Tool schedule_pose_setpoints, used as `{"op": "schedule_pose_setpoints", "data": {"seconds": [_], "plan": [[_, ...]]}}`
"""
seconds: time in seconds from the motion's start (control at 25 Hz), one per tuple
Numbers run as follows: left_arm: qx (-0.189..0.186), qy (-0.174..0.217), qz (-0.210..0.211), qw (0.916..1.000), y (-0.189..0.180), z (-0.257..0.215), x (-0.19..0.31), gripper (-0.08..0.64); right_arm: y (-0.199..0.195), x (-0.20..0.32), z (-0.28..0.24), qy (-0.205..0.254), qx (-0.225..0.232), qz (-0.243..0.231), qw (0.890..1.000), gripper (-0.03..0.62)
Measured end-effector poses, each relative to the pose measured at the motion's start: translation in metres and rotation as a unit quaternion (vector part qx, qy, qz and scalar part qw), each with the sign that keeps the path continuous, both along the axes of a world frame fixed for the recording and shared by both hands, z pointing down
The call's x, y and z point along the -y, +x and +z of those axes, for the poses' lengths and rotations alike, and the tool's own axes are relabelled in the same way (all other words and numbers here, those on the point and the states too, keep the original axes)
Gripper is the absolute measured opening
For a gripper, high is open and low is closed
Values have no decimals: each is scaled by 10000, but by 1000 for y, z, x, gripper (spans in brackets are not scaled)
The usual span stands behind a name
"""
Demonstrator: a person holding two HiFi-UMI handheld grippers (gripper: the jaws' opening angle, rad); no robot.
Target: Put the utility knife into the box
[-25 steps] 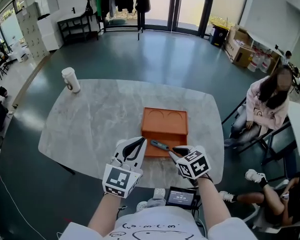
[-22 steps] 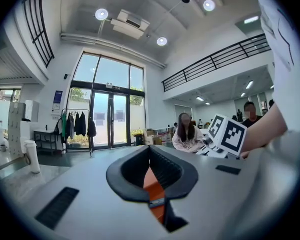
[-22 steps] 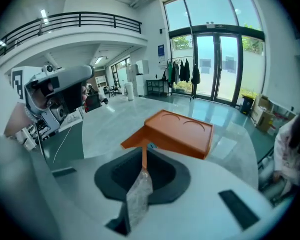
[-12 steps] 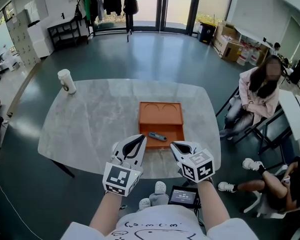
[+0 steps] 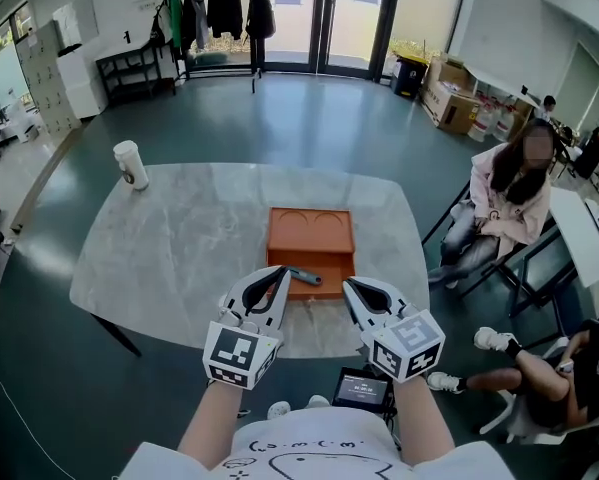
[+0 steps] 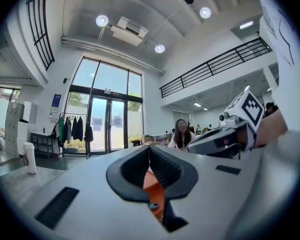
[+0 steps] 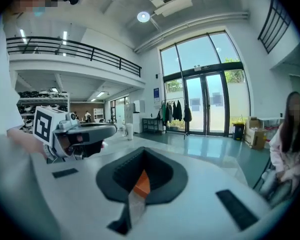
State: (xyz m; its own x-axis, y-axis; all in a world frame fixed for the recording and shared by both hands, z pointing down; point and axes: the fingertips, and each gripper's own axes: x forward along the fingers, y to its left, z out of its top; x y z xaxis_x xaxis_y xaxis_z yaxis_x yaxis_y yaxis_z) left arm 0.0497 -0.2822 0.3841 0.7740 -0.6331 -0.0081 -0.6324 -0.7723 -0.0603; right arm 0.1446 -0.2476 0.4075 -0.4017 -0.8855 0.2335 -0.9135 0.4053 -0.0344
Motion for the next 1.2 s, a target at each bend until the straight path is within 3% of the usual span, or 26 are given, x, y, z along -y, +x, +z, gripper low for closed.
{"op": "schedule_pose_setpoints", "data": {"seconds": [0.44,1.2], "plan": [[-103,164,-118,9997,17,-20,-7,15,7,-10,-45,694,-3,-211,9974,8],[-61,239,-131,9996,18,-22,-6,15,5,-7,-45,896,-138,-186,9957,8]]}}
